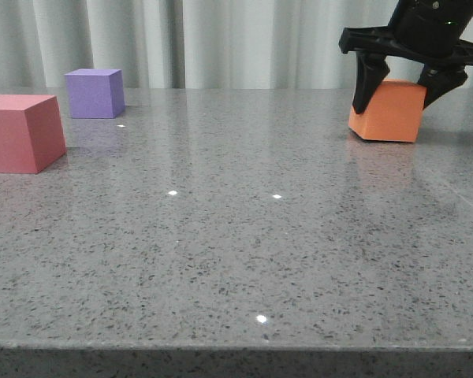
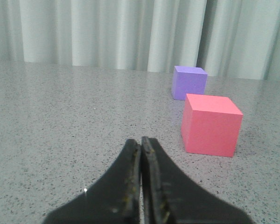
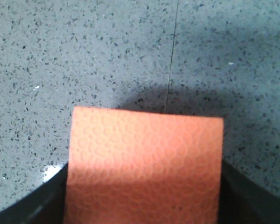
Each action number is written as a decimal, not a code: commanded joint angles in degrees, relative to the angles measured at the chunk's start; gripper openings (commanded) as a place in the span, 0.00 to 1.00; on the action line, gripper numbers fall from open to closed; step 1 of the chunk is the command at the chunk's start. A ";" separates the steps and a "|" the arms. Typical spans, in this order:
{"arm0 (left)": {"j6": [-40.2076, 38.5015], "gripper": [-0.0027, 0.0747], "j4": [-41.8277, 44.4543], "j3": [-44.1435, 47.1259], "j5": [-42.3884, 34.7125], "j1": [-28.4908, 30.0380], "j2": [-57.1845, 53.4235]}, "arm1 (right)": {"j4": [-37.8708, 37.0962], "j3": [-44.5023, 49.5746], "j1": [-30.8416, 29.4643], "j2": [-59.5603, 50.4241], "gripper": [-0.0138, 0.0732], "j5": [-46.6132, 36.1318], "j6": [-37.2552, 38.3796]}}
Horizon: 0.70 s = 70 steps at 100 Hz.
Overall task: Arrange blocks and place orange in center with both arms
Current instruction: 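Lower the right gripper over the orange cube and close on it, then lift the orange cube and carry it toward the table's middle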
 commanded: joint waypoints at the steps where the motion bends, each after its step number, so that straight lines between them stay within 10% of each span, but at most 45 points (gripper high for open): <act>1: -0.46 0.01 -0.07 2.45 -4.83 0.13 -0.95 | -0.40 -2.22 -0.15 -3.90 0.59 -0.98 -0.23; 70: -0.46 0.01 -0.07 2.45 -4.83 0.13 -0.95 | -16.28 -25.68 19.81 3.23 0.58 7.16 24.44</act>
